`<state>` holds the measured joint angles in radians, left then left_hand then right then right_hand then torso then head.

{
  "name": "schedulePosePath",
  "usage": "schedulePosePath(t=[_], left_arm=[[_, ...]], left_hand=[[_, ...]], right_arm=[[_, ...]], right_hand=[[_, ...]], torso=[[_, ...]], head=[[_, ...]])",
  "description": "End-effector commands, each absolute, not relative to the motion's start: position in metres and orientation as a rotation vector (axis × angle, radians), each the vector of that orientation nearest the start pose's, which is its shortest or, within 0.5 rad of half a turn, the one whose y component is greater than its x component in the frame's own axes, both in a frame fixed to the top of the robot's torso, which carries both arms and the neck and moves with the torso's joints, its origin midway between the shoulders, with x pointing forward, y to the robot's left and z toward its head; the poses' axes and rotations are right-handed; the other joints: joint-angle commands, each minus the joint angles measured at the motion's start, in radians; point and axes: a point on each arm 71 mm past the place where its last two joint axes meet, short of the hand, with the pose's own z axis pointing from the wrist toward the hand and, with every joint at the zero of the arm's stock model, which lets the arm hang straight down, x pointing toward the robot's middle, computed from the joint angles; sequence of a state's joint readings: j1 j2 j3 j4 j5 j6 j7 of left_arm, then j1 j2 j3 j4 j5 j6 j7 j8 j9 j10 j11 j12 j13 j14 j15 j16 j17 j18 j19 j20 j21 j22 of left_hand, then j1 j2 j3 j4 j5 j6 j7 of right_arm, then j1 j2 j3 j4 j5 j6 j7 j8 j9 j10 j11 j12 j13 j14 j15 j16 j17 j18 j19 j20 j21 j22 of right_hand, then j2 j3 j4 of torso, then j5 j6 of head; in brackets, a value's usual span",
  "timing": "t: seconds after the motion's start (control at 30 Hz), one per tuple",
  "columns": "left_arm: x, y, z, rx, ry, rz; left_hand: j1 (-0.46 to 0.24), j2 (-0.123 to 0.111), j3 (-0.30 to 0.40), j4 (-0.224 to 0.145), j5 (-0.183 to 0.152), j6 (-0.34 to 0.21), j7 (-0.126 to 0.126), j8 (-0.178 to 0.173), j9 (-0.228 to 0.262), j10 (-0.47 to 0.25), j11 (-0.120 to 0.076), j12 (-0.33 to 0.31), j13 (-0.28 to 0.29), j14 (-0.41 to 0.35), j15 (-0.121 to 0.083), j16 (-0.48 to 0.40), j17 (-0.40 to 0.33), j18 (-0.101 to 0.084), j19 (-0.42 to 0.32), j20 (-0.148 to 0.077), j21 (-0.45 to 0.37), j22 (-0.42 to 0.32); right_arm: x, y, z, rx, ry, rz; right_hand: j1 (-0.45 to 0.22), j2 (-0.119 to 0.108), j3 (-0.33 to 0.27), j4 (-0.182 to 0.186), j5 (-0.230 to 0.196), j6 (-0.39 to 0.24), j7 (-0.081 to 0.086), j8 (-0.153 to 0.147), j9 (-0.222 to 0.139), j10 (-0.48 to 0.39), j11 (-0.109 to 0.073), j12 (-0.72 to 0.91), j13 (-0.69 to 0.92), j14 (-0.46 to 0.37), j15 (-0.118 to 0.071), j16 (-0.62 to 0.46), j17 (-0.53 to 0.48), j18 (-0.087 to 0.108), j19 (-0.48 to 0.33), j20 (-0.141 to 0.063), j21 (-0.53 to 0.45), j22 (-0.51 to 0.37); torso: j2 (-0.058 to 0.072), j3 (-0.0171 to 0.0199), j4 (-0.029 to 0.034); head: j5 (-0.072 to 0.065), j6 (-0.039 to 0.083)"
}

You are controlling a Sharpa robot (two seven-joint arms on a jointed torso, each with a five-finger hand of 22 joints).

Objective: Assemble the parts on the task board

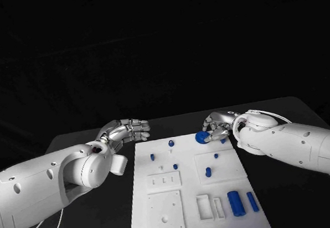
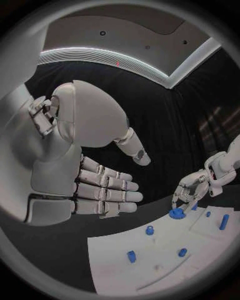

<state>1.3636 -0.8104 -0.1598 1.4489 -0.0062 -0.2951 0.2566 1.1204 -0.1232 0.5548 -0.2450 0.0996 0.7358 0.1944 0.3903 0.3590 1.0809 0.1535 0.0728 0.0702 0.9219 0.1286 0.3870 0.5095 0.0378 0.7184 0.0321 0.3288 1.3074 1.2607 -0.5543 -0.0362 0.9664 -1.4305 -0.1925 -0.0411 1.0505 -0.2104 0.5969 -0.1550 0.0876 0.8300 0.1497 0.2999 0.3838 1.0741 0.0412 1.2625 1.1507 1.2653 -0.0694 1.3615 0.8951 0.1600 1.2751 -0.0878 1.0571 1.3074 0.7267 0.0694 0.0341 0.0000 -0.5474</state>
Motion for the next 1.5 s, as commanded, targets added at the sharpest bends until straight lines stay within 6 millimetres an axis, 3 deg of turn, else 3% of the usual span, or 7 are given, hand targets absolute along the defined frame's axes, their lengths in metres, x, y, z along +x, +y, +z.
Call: schedulePosePath(t=[0.03, 0.47, 0.77, 0.87, 1.0, 1.5], left_arm=[[0.515, 0.214, -0.152, -1.058, 1.539, -1.44], [0.515, 0.214, -0.152, -1.057, 1.54, -1.44], [0.515, 0.214, -0.152, -1.056, 1.541, -1.441], [0.515, 0.214, -0.152, -1.057, 1.54, -1.44], [0.515, 0.213, -0.152, -1.056, 1.541, -1.441], [0.518, 0.21, -0.153, -1.054, 1.544, -1.441]], left_hand=[[-0.002, -0.003, 0.003, -0.002, 0.005, -0.008, 0.011, -0.003, 0.001, -0.004, 0.004, -0.005, -0.001, -0.002, 0.007, -0.006, 0.0, 0.01, -0.008, 0.002, 0.005, 0.022], [-0.003, -0.003, 0.003, -0.002, 0.005, -0.009, 0.011, -0.003, 0.001, -0.005, 0.005, -0.005, -0.001, -0.002, 0.007, -0.006, 0.0, 0.01, -0.008, 0.002, 0.005, 0.022], [-0.003, -0.003, 0.003, -0.002, 0.005, -0.009, 0.011, -0.004, 0.001, -0.006, 0.005, -0.005, -0.001, -0.002, 0.007, -0.006, 0.0, 0.01, -0.008, 0.002, 0.005, 0.022], [-0.003, -0.003, 0.003, -0.002, 0.005, -0.009, 0.012, -0.004, 0.001, -0.006, 0.005, -0.005, -0.001, -0.002, 0.007, -0.006, 0.0, 0.01, -0.008, 0.002, 0.006, 0.022], [-0.003, -0.003, 0.004, -0.002, 0.005, -0.01, 0.012, -0.004, 0.001, -0.006, 0.005, -0.005, -0.001, -0.002, 0.007, -0.006, 0.0, 0.01, -0.008, 0.002, 0.006, 0.022], [-0.003, -0.002, 0.004, -0.001, 0.005, -0.011, 0.012, -0.005, 0.001, -0.007, 0.005, -0.006, -0.001, -0.003, 0.007, -0.006, 0.0, 0.01, -0.009, 0.002, 0.006, 0.022]], right_arm=[[0.585, -0.215, -0.189, -0.104, 1.755, 0.452], [0.584, -0.212, -0.193, -0.107, 1.774, 0.454], [0.583, -0.208, -0.191, -0.171, 1.728, 0.435], [0.581, -0.205, -0.188, -0.221, 1.683, 0.413], [0.58, -0.203, -0.186, -0.26, 1.64, 0.396], [0.578, -0.201, -0.191, -0.281, 1.679, 0.385]], right_hand=[[-0.003, 0.012, 0.007, 0.008, -0.006, 0.014, 0.003, 0.003, 0.001, -0.002, -0.003, 0.004, -0.002, 0.0, -0.002, -0.007, 0.003, 0.102, -0.006, -0.004, 0.006, 0.02], [-0.016, 0.01, 0.008, 0.019, -0.001, 0.016, 0.002, 0.003, 0.002, -0.007, -0.003, 0.003, -0.006, 0.002, -0.003, -0.011, 0.01, 0.102, -0.008, -0.005, 0.01, 0.021], [-0.016, 0.002, -0.004, 0.007, 0.03, 0.011, 0.003, 0.002, 0.003, -0.011, -0.002, 0.004, -0.009, 0.003, -0.002, -0.017, 0.02, 0.102, -0.012, -0.008, 0.016, 0.02], [0.018, 0.009, 0.011, -0.018, -0.004, 0.022, -0.001, 0.008, 0.006, -0.006, -0.006, 0.007, -0.008, 0.005, -0.005, -0.021, 0.025, 0.102, -0.014, -0.009, 0.018, 0.019], [0.038, 0.011, 0.044, -0.021, -0.03, 0.041, -0.005, 0.017, 0.009, 0.0, -0.009, 0.008, -0.01, 0.008, -0.008, -0.026, 0.031, 0.102, -0.012, -0.006, 0.02, 0.018], [0.037, 0.009, 0.072, -0.014, -0.032, 0.065, -0.009, 0.027, 0.012, 0.006, -0.013, 0.008, -0.014, 0.013, -0.012, -0.032, 0.039, 0.102, -0.009, -0.003, 0.024, 0.017]], torso=[[0.0, 0.0013, -0.0008], [-0.001, 0.0, -0.0028], [-0.001, -0.0002, -0.0021], [-0.001, 0.0005, -0.0023], [-0.001, 0.0007, -0.0025], [0.001, 0.0007, -0.0037]], head=[[0.003, -0.003], [0.003, -0.008], [0.003, -0.009], [0.002, -0.008], [0.002, -0.008], [-0.001, -0.007]])
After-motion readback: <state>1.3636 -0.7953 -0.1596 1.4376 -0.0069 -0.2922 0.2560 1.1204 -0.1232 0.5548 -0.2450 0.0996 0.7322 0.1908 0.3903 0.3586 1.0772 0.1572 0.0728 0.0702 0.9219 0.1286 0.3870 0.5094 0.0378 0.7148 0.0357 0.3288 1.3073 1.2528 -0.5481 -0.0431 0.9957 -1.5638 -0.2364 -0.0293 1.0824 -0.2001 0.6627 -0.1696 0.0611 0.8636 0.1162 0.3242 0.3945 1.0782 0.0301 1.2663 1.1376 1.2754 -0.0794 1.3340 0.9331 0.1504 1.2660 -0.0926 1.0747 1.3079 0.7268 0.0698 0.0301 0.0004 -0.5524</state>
